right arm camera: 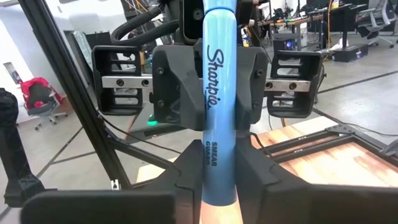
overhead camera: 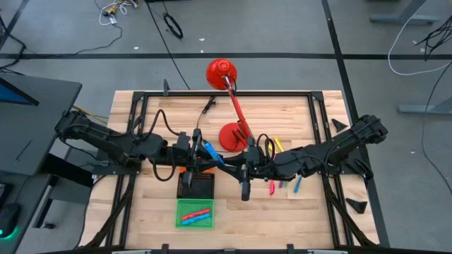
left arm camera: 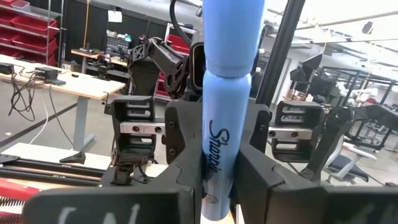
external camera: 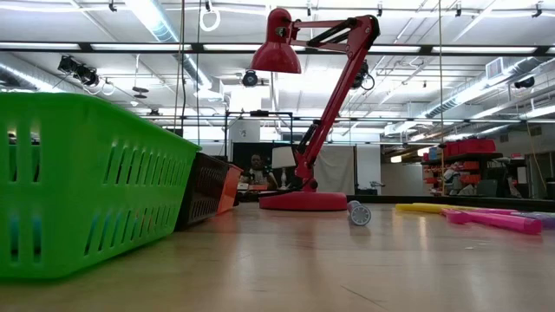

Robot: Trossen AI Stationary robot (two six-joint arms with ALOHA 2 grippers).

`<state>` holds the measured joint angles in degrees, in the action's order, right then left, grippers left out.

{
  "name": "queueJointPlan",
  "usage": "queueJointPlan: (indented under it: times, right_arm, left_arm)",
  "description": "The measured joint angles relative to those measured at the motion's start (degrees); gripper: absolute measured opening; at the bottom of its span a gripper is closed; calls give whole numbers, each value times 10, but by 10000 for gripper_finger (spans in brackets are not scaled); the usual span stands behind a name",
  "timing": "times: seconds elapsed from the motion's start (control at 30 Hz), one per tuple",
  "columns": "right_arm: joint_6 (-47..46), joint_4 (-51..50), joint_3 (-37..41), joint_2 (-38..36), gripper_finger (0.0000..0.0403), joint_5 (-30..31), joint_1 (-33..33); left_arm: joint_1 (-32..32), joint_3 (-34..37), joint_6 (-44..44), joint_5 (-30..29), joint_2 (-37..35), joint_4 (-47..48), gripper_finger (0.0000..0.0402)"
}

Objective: Pick & Place Markers
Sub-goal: Put the right blue highlighter into the green bin

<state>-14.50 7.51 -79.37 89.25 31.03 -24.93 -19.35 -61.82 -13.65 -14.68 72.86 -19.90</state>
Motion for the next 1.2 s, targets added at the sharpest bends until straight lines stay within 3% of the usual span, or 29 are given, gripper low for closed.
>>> queueJointPlan:
  times: [0.67,0.8,1.03,1.2]
  right_arm:
    - [32,-8,0,-29,200,-6,-1]
    - [30,-11,0,-33,216,-5,-1]
    - [30,-16,0,-33,228,-6,-5]
    - [36,-14,0,-38,228,-5,-4]
  left_arm:
    - [1,0,23,-8,-19,33,68]
    - [1,-9,20,-11,-34,107,68]
    - [1,-113,8,-12,-36,362,68]
    - [1,-168,-11,-3,-35,490,68]
